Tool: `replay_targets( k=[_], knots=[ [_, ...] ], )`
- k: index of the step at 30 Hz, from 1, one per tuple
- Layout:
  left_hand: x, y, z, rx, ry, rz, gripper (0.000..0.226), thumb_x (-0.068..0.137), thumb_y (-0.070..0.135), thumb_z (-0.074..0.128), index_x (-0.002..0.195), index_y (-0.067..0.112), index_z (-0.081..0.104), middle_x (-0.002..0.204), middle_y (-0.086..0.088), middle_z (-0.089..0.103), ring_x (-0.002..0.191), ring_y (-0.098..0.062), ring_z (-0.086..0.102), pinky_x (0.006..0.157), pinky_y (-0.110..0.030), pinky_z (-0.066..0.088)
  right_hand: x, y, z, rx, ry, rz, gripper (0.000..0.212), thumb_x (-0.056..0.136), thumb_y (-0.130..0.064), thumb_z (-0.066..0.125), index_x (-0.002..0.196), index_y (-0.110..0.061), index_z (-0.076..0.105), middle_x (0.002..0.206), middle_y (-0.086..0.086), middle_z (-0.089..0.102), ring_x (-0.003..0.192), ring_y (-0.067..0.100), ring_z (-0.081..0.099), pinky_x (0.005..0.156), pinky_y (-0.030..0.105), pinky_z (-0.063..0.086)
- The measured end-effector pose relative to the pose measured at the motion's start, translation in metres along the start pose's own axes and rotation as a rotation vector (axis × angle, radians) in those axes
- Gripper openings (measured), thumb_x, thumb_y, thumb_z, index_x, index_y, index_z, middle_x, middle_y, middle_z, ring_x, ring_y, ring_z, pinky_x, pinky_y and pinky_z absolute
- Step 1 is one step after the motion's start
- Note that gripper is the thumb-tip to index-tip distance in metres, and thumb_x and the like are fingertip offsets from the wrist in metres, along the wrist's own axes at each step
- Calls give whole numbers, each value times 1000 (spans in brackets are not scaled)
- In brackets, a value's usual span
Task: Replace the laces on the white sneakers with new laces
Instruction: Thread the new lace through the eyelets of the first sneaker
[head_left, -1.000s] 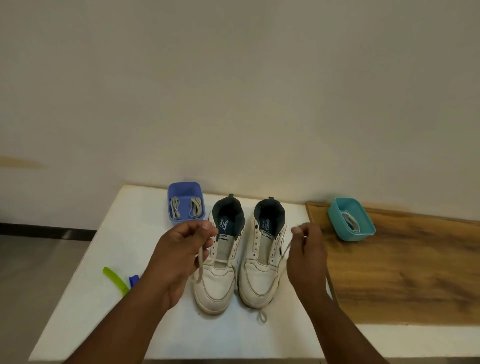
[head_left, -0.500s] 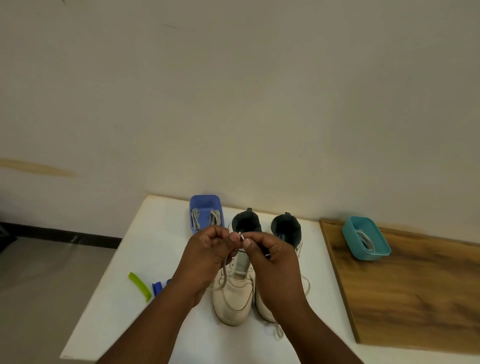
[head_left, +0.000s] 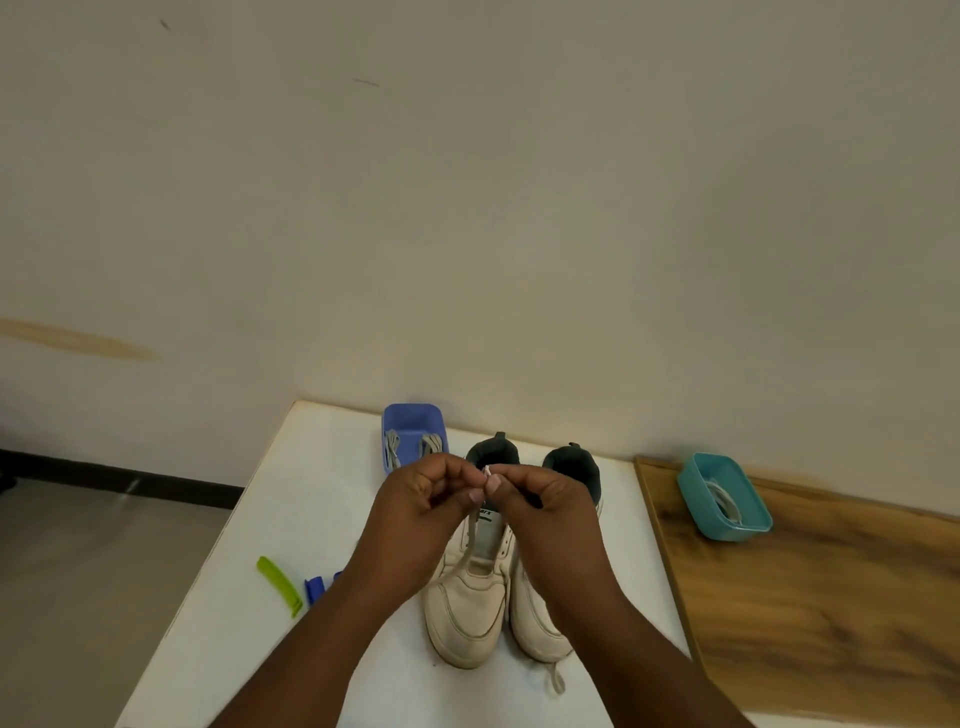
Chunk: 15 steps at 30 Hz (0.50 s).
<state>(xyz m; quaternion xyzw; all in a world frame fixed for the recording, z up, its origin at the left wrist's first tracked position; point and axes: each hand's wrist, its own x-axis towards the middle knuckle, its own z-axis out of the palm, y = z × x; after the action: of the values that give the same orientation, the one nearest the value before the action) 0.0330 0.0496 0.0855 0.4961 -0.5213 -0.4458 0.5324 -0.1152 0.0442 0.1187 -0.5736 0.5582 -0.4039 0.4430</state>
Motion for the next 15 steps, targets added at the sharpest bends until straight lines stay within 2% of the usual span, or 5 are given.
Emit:
replay_targets(
  k=[3,8,13,15],
  knots=[
    [0,-1,-1,114,17,55,17,90,17,73,82,20,58,79,4,72,80,-8,71,71,-15,54,3,-1,-3,-15,-89,54,17,99,-18,65,109,-21,79,101,-7,78,101,6,72,89,23,55],
    [0,-4,-2,232,39,107,24,90,28,72,84,25,49,75,10,69,77,-5,69,71,-14,53,3,-5,-9,-9,-106,77,16,99,-18,65,108,-19,78,97,-3,79,99,8,72,91,21,56],
    [-1,7,3,183,74,102,29,85,47,63,88,22,51,69,15,64,65,-1,63,62,-10,48,1,-11,-7,70,-122,118,17,101,-21,61,101,-17,77,98,4,77,100,9,71,85,20,51],
    [-2,10,3,100,67,74,28,86,44,65,92,19,52,64,12,63,59,0,60,59,-11,47,-2,-23,-5,164,-116,116,18,103,-19,58,104,-12,74,100,11,76,94,10,72,79,19,54]
  ],
)
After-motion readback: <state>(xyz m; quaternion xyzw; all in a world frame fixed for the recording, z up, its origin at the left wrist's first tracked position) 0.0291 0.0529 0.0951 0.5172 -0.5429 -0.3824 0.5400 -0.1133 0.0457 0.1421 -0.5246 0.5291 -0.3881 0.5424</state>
